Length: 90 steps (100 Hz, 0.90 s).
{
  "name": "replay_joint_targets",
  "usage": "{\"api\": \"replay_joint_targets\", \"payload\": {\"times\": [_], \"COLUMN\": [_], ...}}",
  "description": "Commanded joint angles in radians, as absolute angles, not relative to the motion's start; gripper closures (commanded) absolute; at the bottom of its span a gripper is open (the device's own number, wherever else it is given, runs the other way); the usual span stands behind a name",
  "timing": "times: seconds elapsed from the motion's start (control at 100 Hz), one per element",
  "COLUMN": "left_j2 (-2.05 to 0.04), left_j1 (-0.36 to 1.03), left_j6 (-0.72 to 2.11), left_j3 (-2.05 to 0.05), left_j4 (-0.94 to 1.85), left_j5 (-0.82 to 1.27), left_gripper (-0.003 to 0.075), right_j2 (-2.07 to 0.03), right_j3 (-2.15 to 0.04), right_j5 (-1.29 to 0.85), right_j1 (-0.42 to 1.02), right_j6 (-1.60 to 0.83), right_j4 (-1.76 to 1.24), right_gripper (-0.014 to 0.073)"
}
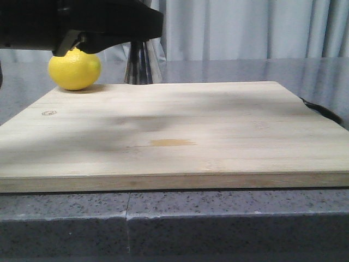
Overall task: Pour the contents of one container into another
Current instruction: 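Hold the tilted beaker, pouring liquid into the jigger held by left gripper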
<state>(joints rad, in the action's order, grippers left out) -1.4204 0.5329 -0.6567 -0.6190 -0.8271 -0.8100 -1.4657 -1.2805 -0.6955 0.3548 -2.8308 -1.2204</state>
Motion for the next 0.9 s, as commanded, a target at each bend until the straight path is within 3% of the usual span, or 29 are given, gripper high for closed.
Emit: {"api": "replay_joint_targets", "payload": {"times": [0.0, 0.89], "left_j2": [-1.386, -1.386], "left_j1": [0.531, 0.531], "left_j6": [-0.664, -0.664], "left_j3": [-0.649, -0.649], "left_j4": [-0.789, -0.789], "left_j5": [-0.877, -0.877], "left_gripper": [0.0739, 0.0739], "right_j2": [-1.421, -1.421], "right_j3": [-1.316, -1.316], "right_j5": [-0.678, -0.661], "right_j1": [0.354, 0.371], "right_j6": [-2.842, -2.936], "right_j4": [-1.273, -1.273], "right_gripper": [0.0368, 0.0368]}}
